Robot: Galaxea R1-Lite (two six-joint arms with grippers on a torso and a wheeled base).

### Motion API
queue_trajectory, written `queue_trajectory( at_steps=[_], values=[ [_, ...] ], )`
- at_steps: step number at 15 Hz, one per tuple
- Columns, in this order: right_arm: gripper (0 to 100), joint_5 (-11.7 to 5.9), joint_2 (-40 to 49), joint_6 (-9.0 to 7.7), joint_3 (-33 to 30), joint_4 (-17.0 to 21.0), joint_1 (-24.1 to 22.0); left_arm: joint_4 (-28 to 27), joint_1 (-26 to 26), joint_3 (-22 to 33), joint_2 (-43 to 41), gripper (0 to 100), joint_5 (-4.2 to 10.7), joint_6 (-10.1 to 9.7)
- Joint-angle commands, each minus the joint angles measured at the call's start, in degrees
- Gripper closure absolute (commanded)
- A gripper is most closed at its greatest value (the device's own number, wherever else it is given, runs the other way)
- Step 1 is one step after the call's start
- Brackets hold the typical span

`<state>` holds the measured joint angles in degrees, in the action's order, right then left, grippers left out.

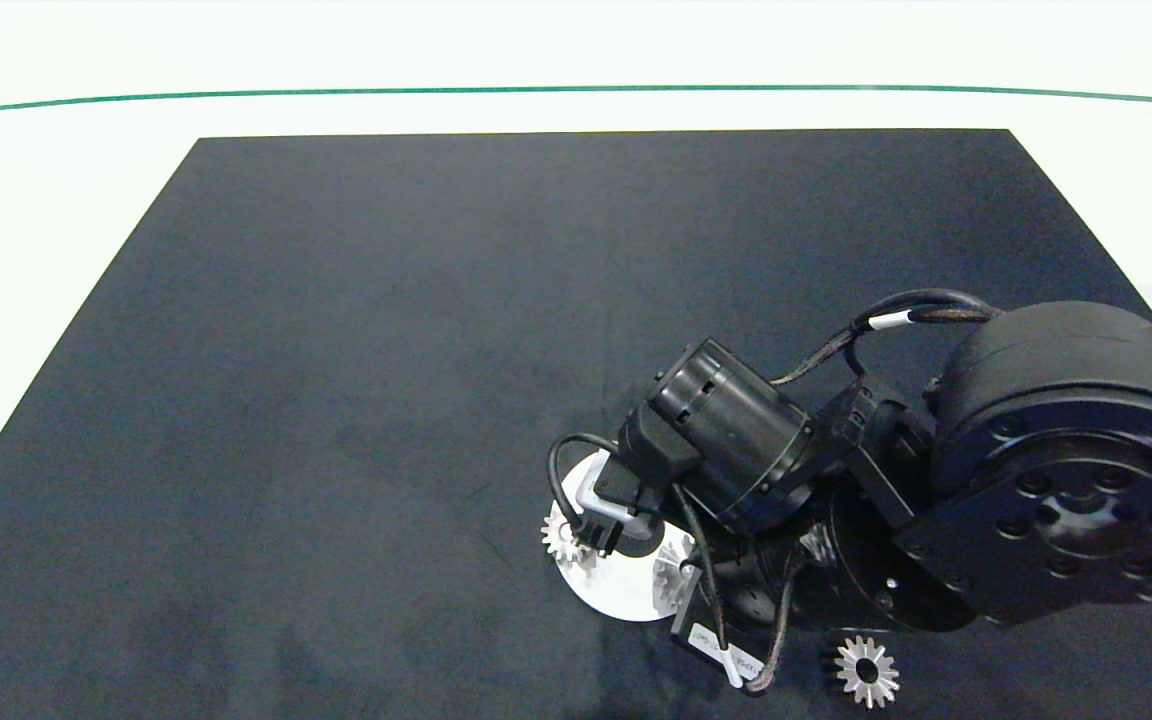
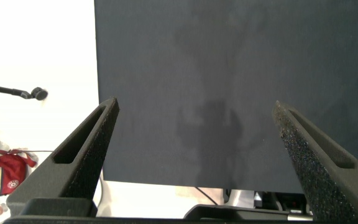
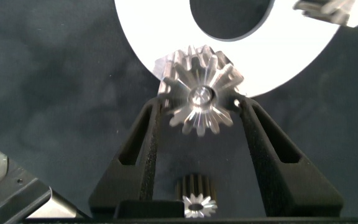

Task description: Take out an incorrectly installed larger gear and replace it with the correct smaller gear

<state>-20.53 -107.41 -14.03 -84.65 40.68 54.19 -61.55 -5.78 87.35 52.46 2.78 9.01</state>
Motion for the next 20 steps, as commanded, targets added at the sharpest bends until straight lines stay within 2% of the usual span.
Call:
queue_trajectory(
  at_steps=[1, 7, 10, 11, 13, 15, 20],
  values=[
    [57, -0.13, 2.4, -0.03, -0.2, 0.0, 0.1, -0.3, 0.0, -0.1, -0.1, 0, 0.03, 0.04],
    [57, 0.23, 5.8, 0.23, 0.4, -0.1, 0.7, -0.3, 0.1, -0.2, -0.1, 0, 0.03, 0.04],
    [63, 0.58, 5.7, 0.32, 0.5, -0.1, 1.3, -0.3, 0.1, -0.2, -0.1, 0, 0.03, 0.04],
    [65, 0.58, 5.5, 1.02, 0.6, -0.3, 1.5, -0.4, 0.1, -0.2, -0.1, 0, 0.03, 0.04],
    [69, 0.58, 5.7, 2.34, 2.7, -2.6, 2.2, -0.3, 0.0, -0.2, -0.1, 0, 0.03, 0.04],
    [69, 0.31, 6.1, 2.34, 5.9, -5.8, 2.2, -0.3, 0.1, -0.2, -0.1, 0, 0.03, 0.04],
    [69, -0.13, 6.8, 2.25, 7.0, -7.2, 2.2, -0.3, 0.1, -0.2, -0.1, 0, 0.03, 0.04]
  ],
)
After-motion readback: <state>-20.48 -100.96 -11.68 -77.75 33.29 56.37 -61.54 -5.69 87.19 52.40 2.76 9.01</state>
